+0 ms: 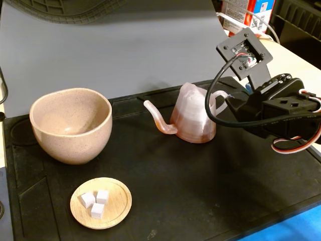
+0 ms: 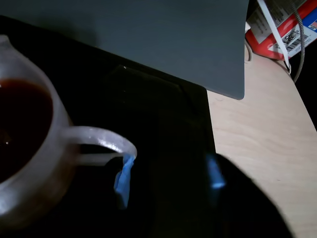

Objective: Pick up a kettle and pour liquid into a cup.

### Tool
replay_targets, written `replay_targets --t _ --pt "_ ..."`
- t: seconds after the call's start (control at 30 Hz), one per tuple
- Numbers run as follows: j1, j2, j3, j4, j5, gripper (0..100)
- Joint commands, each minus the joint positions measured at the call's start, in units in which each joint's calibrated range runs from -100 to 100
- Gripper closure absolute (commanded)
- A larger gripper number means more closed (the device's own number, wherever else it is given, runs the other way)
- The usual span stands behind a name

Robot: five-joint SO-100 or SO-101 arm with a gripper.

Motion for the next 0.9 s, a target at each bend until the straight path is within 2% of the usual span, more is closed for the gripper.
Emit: replay_targets --t 0.0,0.63,0.87 --pt "-0.6 0.0 -1.5 -0.5 0.1 76" --pt "-1.3 7.3 -8.4 -0.8 0.1 76" --pt "-2.0 6.8 -9.1 -1.0 3.4 76"
